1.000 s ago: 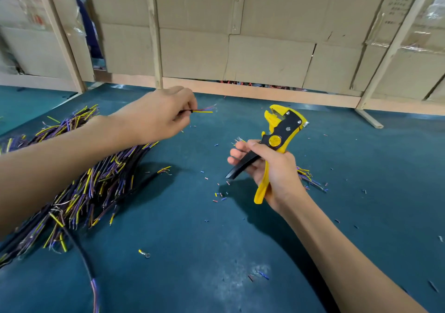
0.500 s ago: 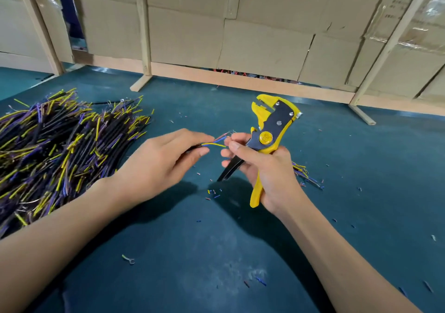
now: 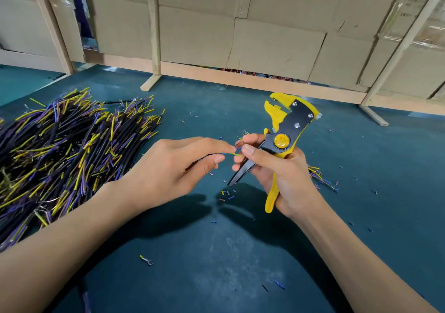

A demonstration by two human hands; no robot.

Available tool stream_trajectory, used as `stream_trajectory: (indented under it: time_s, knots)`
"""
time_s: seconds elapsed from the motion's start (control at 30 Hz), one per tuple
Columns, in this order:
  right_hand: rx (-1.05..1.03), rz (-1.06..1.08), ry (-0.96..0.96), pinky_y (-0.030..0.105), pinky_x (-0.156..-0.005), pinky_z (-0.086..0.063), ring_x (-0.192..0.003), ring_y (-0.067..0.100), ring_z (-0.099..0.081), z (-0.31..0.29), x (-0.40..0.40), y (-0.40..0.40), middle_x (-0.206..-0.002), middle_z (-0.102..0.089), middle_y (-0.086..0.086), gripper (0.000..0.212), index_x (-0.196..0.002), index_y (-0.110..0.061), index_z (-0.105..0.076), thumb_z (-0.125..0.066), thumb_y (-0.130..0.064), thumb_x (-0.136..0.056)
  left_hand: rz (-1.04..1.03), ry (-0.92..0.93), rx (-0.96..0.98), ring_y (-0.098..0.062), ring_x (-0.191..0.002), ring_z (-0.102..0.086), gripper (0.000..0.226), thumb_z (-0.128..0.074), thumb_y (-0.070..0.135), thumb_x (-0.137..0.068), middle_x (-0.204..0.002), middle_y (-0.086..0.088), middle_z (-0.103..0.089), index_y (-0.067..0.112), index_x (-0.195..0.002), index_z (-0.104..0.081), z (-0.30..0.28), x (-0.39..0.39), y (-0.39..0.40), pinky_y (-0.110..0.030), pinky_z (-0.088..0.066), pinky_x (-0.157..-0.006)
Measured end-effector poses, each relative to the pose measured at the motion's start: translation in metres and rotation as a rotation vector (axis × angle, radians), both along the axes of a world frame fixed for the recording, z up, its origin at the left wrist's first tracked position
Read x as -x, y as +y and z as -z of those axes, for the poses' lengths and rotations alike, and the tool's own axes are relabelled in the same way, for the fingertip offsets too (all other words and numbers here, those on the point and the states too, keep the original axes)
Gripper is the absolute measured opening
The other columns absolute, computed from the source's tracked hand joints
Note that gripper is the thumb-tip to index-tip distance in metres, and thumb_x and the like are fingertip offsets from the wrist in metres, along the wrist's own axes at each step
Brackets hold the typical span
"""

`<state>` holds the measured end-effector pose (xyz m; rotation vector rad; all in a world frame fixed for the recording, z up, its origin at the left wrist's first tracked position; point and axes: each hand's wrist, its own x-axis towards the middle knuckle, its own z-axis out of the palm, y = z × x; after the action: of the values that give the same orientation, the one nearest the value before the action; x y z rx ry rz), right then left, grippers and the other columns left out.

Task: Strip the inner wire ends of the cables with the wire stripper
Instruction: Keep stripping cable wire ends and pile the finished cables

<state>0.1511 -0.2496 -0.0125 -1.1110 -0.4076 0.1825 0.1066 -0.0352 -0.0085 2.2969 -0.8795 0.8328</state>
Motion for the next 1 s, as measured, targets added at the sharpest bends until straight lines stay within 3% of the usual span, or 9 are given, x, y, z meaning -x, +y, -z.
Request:
stream_trajectory:
  time_s: [0.17, 0.37, 0.5, 0.63, 0.73, 0.83, 1.0]
  knots:
    - [-0.026, 0.000, 0.019, 0.042, -0.069, -0.058, -0.073, 0.033, -0.067, 0.0001, 0.0025, 0.0033, -0.087, -0.069, 0.022, 0.015, -0.096, 0.004, -0.069, -0.069, 0.003, -0.080, 0.013, 0.046, 0.031, -0.018, -0.072, -0.066, 0.022, -0.054, 0.023, -0.103, -0.091, 0.007, -0.068, 0.018, -0.122, -0.063, 0.0002, 0.0028, -0.0011, -0.038, -0.053, -0.062]
    - [-0.032, -0.002, 0.030, 0.041, -0.070, -0.058, -0.071, 0.033, -0.069, -0.0006, 0.0024, 0.0037, -0.080, -0.068, 0.020, 0.012, -0.087, -0.002, -0.073, -0.069, 0.006, -0.079, -0.002, 0.041, 0.038, -0.021, -0.058, -0.049, 0.022, -0.054, 0.024, -0.102, -0.083, 0.010, -0.062, 0.016, -0.120, -0.065, -0.0001, 0.0050, -0.0027, -0.037, -0.046, -0.054]
    - [0.013, 0.058, -0.011, 0.041, -0.073, -0.056, -0.068, 0.034, -0.066, 0.0009, 0.0011, 0.0044, -0.076, -0.066, 0.016, 0.015, -0.091, 0.000, -0.067, -0.070, 0.006, -0.077, -0.047, -0.013, 0.047, -0.017, -0.062, -0.053, 0.022, -0.056, 0.019, -0.101, -0.089, 0.016, -0.060, 0.009, -0.117, -0.068, -0.0023, 0.0042, -0.0026, -0.031, -0.047, -0.057]
    - [0.037, 0.103, -0.043, 0.043, -0.073, -0.057, -0.067, 0.033, -0.066, 0.0036, 0.0018, 0.0066, -0.076, -0.066, 0.015, 0.015, -0.090, -0.002, -0.069, -0.070, 0.004, -0.077, -0.015, 0.025, 0.103, -0.019, -0.065, -0.058, 0.023, -0.054, 0.020, -0.102, -0.086, 0.005, -0.067, 0.010, -0.119, -0.065, -0.0009, 0.0061, -0.0047, -0.035, -0.049, -0.058]
    - [0.044, 0.124, -0.069, 0.045, -0.075, -0.056, -0.067, 0.032, -0.066, 0.0043, 0.0020, 0.0069, -0.075, -0.065, 0.011, 0.013, -0.090, -0.005, -0.070, -0.070, 0.004, -0.079, -0.008, 0.078, 0.136, -0.010, -0.060, -0.052, 0.024, -0.053, 0.024, -0.102, -0.074, 0.011, -0.059, 0.017, -0.125, -0.059, 0.0002, 0.0064, -0.0046, -0.025, -0.045, -0.057]
    - [0.055, 0.130, -0.090, 0.046, -0.077, -0.055, -0.068, 0.032, -0.064, 0.0037, 0.0027, 0.0069, -0.075, -0.063, 0.012, 0.014, -0.088, -0.007, -0.070, -0.069, 0.004, -0.079, -0.010, 0.095, 0.088, -0.004, -0.062, -0.052, 0.029, -0.051, 0.022, -0.104, -0.075, 0.014, -0.058, 0.024, -0.133, -0.053, -0.0018, 0.0067, -0.0028, -0.013, -0.040, -0.060]
    - [0.081, 0.158, -0.118, 0.046, -0.081, -0.055, -0.070, 0.034, -0.064, 0.0019, 0.0037, 0.0073, -0.075, -0.063, 0.013, 0.016, -0.085, -0.013, -0.071, -0.068, 0.002, -0.078, -0.019, 0.054, -0.048, -0.014, -0.065, -0.050, 0.028, -0.046, 0.009, -0.101, -0.081, 0.008, -0.053, 0.022, -0.123, -0.058, -0.0046, 0.0059, -0.0012, -0.025, -0.045, -0.062]
